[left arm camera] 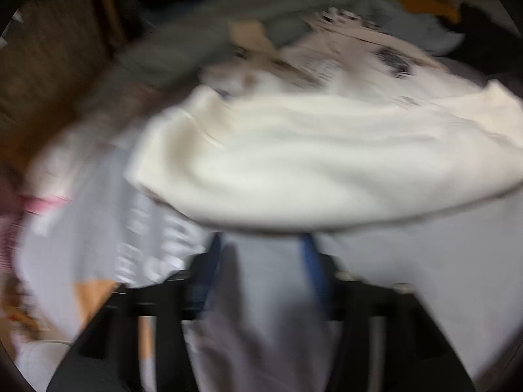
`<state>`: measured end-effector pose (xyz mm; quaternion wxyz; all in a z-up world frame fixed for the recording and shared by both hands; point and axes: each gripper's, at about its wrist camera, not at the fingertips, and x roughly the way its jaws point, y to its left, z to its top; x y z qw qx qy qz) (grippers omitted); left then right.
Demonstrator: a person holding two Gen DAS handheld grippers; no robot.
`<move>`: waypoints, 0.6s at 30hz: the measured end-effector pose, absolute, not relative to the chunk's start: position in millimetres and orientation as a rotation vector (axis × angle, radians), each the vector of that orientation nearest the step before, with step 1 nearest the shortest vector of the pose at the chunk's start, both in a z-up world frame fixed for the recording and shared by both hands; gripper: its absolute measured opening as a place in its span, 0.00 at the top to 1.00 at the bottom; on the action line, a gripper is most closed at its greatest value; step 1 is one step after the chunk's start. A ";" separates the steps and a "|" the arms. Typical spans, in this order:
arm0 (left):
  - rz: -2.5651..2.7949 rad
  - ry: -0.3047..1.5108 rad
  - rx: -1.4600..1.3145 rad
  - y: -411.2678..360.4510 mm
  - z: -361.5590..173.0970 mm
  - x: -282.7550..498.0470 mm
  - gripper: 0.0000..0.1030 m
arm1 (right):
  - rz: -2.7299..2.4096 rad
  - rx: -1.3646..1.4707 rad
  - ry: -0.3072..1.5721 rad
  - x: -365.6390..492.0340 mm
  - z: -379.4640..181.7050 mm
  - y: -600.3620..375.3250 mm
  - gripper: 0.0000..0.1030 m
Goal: Fold large clothes
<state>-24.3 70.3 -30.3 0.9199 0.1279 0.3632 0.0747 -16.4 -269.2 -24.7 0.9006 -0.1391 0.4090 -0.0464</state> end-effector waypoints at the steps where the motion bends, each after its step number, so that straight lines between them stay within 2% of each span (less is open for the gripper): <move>1: 0.217 0.700 0.288 68.9 -26.4 -21.9 0.34 | -0.098 -0.266 0.845 -14.8 -22.5 -273.5 0.09; 7: 0.194 0.787 0.293 68.9 -33.6 10.2 0.33 | -0.095 -0.142 0.860 -2.3 -8.7 -308.4 0.09; 8: 0.201 0.775 0.297 68.1 -34.5 8.1 0.33 | -0.076 -0.132 0.876 1.6 -9.6 -312.3 0.12; 9: 0.209 0.761 0.300 66.2 -34.5 7.1 0.33 | -0.069 -0.127 0.897 4.3 -11.9 -314.3 0.16; 11: 0.223 0.750 0.296 63.8 -32.8 7.6 0.35 | -0.083 -0.110 0.925 14.5 -15.7 -319.0 0.44; 12: 0.223 0.746 0.280 64.6 -30.5 8.5 0.39 | -0.090 -0.089 0.921 15.2 -14.4 -321.9 0.48; 14: 0.229 0.754 0.246 68.4 -23.7 8.7 0.45 | -0.079 -0.043 0.904 15.3 -8.7 -325.9 0.73; 16: 0.230 0.738 0.214 73.1 -10.3 16.3 0.46 | -0.051 0.028 0.867 13.4 4.0 -333.5 0.81; 18: 0.227 0.725 0.191 77.9 5.5 27.4 0.46 | -0.025 0.076 0.831 16.3 17.2 -340.5 0.83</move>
